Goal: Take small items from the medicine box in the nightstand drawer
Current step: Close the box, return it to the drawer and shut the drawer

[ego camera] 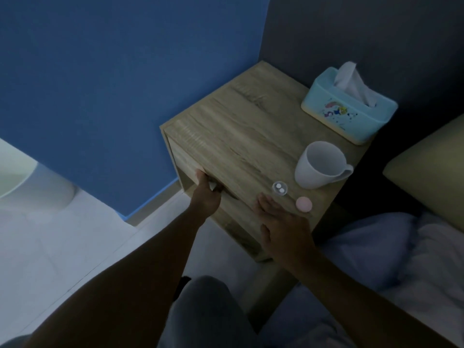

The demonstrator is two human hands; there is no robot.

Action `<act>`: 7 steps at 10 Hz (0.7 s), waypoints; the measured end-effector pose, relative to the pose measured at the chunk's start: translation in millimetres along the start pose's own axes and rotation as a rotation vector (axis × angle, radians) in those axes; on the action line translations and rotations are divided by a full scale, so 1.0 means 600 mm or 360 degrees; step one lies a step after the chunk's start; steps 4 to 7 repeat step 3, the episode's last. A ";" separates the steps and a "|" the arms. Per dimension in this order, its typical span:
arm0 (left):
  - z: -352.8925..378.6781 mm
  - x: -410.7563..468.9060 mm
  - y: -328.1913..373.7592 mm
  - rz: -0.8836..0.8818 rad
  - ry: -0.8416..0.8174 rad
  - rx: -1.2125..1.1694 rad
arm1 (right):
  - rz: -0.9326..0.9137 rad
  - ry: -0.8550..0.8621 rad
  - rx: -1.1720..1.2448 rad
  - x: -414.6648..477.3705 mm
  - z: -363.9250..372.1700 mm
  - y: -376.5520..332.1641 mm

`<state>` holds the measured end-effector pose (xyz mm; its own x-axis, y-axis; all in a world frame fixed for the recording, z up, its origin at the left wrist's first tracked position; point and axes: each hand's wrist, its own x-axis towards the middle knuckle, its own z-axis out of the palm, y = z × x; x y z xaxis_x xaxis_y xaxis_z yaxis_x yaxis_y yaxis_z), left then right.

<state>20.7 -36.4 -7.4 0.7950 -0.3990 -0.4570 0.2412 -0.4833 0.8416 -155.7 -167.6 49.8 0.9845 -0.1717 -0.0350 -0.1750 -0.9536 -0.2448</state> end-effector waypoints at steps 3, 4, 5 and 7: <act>-0.056 -0.114 0.049 0.0462 -0.0211 0.0999 | 0.0100 -0.0249 0.0274 0.012 -0.039 -0.019; -0.056 -0.114 0.049 0.0462 -0.0211 0.0999 | 0.0100 -0.0249 0.0274 0.012 -0.039 -0.019; -0.056 -0.114 0.049 0.0462 -0.0211 0.0999 | 0.0100 -0.0249 0.0274 0.012 -0.039 -0.019; -0.056 -0.114 0.049 0.0462 -0.0211 0.0999 | 0.0100 -0.0249 0.0274 0.012 -0.039 -0.019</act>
